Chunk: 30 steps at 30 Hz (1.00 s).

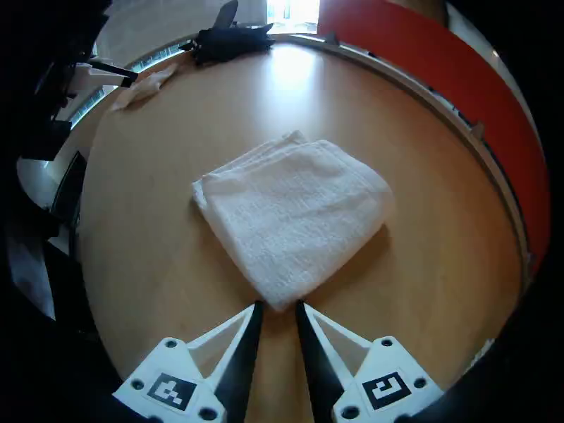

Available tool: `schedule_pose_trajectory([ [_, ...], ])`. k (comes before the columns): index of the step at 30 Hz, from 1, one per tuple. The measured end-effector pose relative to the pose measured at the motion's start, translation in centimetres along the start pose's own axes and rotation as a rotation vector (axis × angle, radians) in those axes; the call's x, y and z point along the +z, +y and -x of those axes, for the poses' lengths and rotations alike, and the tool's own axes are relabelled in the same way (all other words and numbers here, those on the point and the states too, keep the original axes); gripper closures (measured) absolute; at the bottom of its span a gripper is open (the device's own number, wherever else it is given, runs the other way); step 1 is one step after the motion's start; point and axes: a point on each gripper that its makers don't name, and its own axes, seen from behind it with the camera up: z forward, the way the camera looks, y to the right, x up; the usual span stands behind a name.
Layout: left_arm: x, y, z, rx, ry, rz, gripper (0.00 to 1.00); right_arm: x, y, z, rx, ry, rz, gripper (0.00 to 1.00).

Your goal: Fold towel

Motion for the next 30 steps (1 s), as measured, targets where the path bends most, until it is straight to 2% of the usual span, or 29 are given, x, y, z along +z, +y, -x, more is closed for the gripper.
schedule_pose_trajectory([
  [4,0.0,0.1,0.0,0.001,0.000,0.001,0.37,0.1,-0.1,0.1,0.012,0.000,-0.004,0.83],
  [10,0.0,0.2,0.1,0.002,0.000,0.001,0.37,0.1,-0.1,0.2,0.024,0.009,-0.003,0.95],
  [21,-0.1,0.3,0.3,-0.001,0.000,0.005,0.37,-0.5,0.4,-0.5,0.024,0.031,0.016,0.96],
  [30,-0.2,0.4,0.3,-0.003,0.009,0.010,0.36,-2.7,1.5,-3.4,-0.017,0.078,0.049,0.96],
])
